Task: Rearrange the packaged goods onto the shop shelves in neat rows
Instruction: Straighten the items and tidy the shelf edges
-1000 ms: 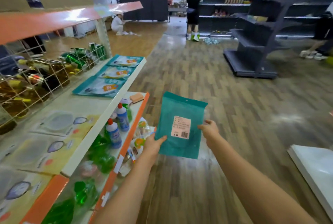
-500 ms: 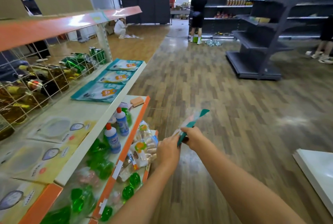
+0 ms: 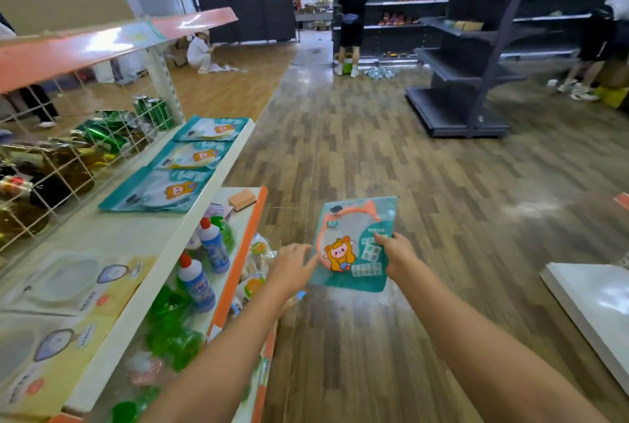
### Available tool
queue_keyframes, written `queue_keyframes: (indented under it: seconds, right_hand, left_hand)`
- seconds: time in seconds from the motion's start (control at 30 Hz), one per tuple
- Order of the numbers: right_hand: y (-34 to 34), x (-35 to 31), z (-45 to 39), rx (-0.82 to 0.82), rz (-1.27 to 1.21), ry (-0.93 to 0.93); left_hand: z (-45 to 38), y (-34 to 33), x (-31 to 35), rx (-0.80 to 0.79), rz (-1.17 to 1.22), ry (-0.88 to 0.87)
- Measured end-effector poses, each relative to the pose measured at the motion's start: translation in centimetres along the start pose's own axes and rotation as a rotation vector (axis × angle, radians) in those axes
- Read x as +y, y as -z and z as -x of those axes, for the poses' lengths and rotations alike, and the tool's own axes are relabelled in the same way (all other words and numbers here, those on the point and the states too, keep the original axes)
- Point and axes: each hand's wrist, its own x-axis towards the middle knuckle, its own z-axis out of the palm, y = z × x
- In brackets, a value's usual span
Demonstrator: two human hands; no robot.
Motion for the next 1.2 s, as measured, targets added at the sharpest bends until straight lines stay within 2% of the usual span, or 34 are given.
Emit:
queue_keyframes:
  seconds: [0.37,0.67,0.9,1.2]
  right_hand:
    - [1.9,-7.5,-10.4,-0.046,0.017,0.050]
    - [0.4,-13.8,-18.6,-0.140,0.011,0.076]
    - [-3.2,-16.6,-25.2,-0.171,0.019,0.052]
    - [-11.0,-21.2,-34.1,-0.213,-0.007,0.060]
  left_hand:
    - [-12.8,1.0,4.3,0.078,-0.053,0.081]
    - [-21.6,2.0,6.0,0.151,0.199,0.209]
    - [-28.6,3.0,4.7,0.142,0.243,0.242]
    - [-40.0,6.7,1.8,0.156,0.335,0.248]
